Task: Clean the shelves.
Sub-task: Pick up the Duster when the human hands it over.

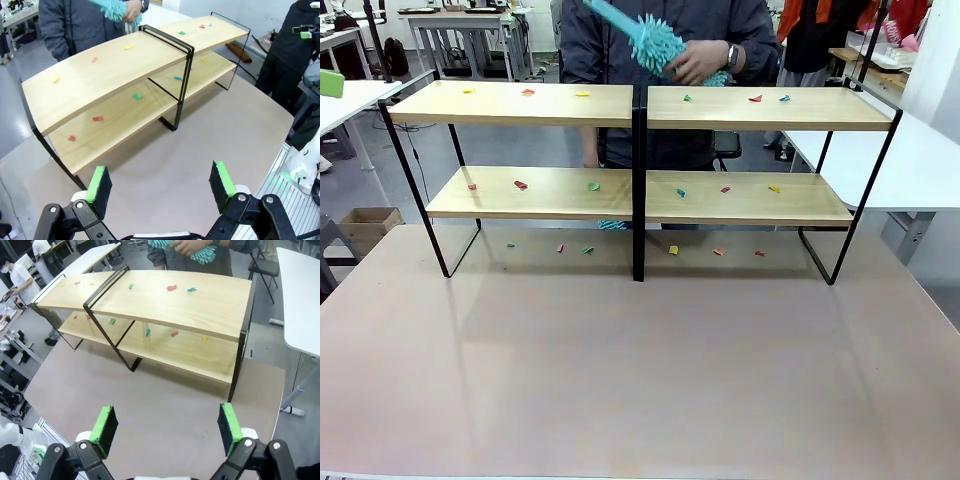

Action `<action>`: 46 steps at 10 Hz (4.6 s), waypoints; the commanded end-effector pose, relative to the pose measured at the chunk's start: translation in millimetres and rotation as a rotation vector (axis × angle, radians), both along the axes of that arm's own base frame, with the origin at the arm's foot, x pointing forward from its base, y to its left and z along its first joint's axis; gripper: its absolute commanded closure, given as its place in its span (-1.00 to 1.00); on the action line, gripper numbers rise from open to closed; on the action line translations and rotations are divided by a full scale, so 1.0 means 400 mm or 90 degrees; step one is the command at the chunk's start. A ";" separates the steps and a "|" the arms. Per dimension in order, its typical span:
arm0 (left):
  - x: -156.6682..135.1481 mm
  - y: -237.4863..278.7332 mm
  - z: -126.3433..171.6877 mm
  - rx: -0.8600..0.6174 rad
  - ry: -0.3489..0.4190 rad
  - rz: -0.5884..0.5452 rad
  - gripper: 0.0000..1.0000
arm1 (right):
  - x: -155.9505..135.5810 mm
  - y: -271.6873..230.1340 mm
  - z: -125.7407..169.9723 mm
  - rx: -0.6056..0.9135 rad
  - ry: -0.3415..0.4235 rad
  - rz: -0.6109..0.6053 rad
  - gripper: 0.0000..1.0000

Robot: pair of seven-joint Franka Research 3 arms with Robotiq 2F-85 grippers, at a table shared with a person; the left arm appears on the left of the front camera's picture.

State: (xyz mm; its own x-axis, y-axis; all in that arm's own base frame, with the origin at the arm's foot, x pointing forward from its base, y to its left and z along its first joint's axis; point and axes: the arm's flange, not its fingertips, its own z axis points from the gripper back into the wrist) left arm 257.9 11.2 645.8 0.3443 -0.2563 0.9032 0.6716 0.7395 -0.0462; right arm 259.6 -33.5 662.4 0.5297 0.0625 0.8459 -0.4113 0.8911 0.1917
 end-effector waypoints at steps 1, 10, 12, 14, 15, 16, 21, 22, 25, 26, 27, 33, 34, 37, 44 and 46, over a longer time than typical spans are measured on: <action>0.000 -0.004 -0.035 -0.012 0.008 -0.004 -1.00 | 0.009 -0.006 -0.006 -0.006 0.003 -0.020 -1.00; 0.013 -0.003 -0.011 0.000 0.011 -0.001 -1.00 | 0.012 -0.006 -0.012 -0.017 0.009 -0.009 -1.00; 0.013 -0.003 -0.011 0.000 0.011 -0.001 -1.00 | 0.012 -0.006 -0.012 -0.017 0.009 -0.009 -1.00; 0.013 -0.003 -0.011 0.000 0.011 -0.001 -1.00 | 0.012 -0.006 -0.012 -0.017 0.009 -0.009 -1.00; 0.013 -0.003 -0.011 0.000 0.011 -0.001 -1.00 | 0.012 -0.006 -0.012 -0.017 0.009 -0.009 -1.00; 0.013 -0.003 -0.011 0.000 0.011 -0.001 -1.00 | 0.012 -0.006 -0.012 -0.017 0.009 -0.009 -1.00; 0.013 -0.003 -0.011 0.000 0.011 -0.001 -1.00 | 0.012 -0.006 -0.012 -0.017 0.009 -0.009 -1.00; 0.013 -0.003 -0.011 0.000 0.011 -0.001 -1.00 | 0.012 -0.006 -0.012 -0.017 0.009 -0.009 -1.00; 0.013 -0.003 -0.011 0.000 0.011 -0.001 -1.00 | 0.176 0.032 0.215 0.248 0.163 -0.018 -1.00; 0.013 -0.003 -0.011 0.000 0.011 -0.001 -1.00 | 0.269 0.090 0.293 0.355 0.227 -0.041 -1.00; 0.013 -0.003 -0.011 0.000 0.011 -0.001 -1.00 | 0.307 0.194 0.321 0.262 0.185 0.046 -1.00; 0.013 -0.003 -0.011 0.000 0.011 -0.001 -1.00 | 0.455 0.254 0.160 0.379 0.395 -0.070 -1.00; 0.013 -0.003 -0.011 0.000 0.011 -0.001 -1.00 | 0.510 0.269 0.132 0.422 0.419 -0.057 -1.00; 0.013 -0.003 -0.011 0.000 0.011 -0.001 -1.00 | 0.585 0.326 0.107 0.462 0.430 -0.058 -1.00; 0.013 -0.003 -0.011 0.000 0.011 -0.001 -1.00 | 0.589 0.315 0.084 0.447 0.456 -0.015 1.00; 0.013 -0.003 -0.011 0.000 0.011 -0.001 -1.00 | 0.585 0.311 0.082 0.442 0.456 -0.013 1.00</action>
State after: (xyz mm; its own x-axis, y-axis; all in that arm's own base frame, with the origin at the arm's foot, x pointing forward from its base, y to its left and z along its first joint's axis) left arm 262.9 9.5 641.6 0.3692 -0.2546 0.8938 0.6621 0.7469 -0.0608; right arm 496.2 92.9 695.0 0.9209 -0.3572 0.1561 0.0432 0.4914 0.8699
